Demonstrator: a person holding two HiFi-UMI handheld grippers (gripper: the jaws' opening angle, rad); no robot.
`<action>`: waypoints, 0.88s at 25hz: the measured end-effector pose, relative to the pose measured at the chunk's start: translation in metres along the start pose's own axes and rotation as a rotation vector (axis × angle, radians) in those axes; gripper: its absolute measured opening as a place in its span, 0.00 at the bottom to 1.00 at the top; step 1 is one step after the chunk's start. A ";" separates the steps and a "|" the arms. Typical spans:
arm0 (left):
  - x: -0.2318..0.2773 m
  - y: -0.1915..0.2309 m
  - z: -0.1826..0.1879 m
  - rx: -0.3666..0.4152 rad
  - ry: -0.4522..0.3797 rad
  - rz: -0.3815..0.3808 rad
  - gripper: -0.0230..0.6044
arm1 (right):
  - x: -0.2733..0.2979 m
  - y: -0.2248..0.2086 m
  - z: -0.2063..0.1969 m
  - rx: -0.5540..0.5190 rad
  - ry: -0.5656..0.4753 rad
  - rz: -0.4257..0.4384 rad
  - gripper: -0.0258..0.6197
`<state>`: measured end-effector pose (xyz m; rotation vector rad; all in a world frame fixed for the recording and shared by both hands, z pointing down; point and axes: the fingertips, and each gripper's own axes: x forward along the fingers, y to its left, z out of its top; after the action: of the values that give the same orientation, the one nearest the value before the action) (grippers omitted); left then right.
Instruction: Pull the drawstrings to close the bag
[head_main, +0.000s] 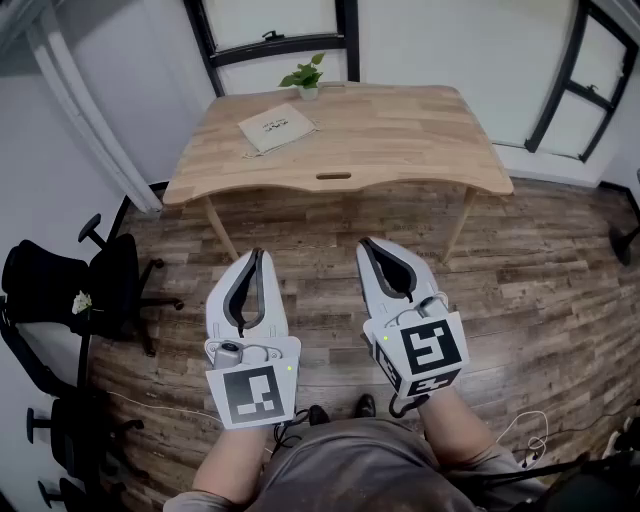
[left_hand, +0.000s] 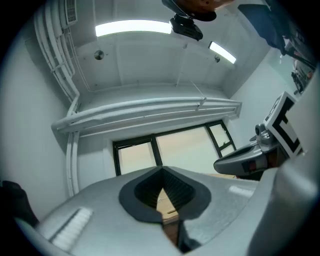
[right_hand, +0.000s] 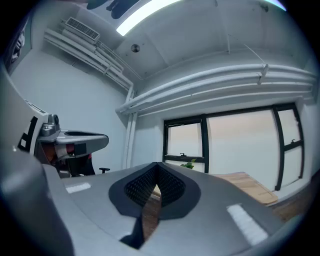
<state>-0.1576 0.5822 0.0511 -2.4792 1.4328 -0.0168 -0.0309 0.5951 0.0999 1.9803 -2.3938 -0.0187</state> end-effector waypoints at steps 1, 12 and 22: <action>0.001 -0.002 0.000 0.001 -0.001 0.001 0.04 | 0.000 -0.002 0.000 0.000 -0.001 0.002 0.08; 0.012 -0.030 -0.007 -0.010 0.013 0.031 0.04 | -0.006 -0.031 -0.017 0.022 0.005 0.029 0.08; 0.047 -0.031 -0.035 -0.004 0.073 0.016 0.04 | 0.021 -0.052 -0.034 0.066 0.029 0.056 0.08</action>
<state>-0.1124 0.5484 0.0868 -2.4944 1.4827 -0.1020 0.0172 0.5651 0.1330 1.9248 -2.4620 0.0908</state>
